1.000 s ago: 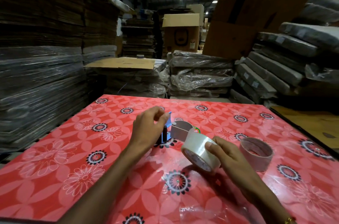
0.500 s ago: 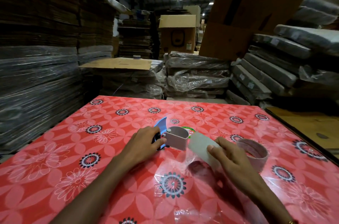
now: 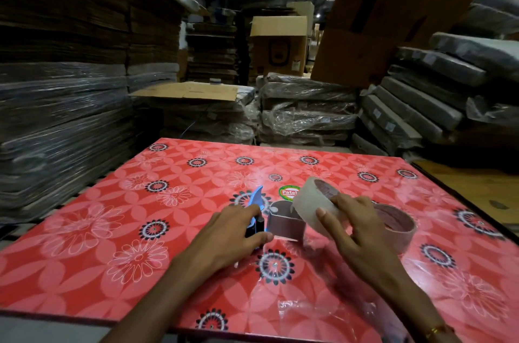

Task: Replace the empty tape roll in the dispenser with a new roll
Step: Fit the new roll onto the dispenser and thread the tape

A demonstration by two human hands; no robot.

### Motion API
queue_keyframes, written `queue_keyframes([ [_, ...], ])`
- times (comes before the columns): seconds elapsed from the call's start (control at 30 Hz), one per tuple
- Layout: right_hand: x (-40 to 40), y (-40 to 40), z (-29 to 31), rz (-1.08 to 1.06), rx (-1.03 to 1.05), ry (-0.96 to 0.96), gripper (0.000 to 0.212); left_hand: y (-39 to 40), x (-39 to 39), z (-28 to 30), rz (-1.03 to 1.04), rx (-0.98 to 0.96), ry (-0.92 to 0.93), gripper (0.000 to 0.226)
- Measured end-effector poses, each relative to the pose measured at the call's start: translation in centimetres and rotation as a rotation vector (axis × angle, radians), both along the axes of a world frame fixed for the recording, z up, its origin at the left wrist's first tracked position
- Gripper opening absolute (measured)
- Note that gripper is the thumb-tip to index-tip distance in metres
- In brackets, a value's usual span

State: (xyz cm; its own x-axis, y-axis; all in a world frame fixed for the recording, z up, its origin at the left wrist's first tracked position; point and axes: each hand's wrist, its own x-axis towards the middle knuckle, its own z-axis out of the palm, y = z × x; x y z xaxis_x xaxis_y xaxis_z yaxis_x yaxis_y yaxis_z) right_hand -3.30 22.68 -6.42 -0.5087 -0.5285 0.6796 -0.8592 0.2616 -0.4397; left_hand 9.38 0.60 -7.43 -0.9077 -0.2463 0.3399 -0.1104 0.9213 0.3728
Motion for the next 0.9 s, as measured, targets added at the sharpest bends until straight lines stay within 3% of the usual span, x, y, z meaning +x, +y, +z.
queue_keyframes([
  [0.2, 1.2, -2.1, 0.0, -0.035, 0.067, 0.090, 0.025, 2.4, 0.4, -0.9, 0.095, -0.004, -0.012, 0.077],
  [0.4, 1.8, -4.0, -0.1, -0.103, 0.153, 0.205, 0.030, 2.9, 0.1, -2.6, 0.190, 0.025, 0.090, 0.095],
  [0.9, 2.2, -4.9, -1.4, -0.212, 0.445, 0.380, 0.023, 3.8, 0.5, -1.9, 0.233, 0.066, 0.076, 0.096],
])
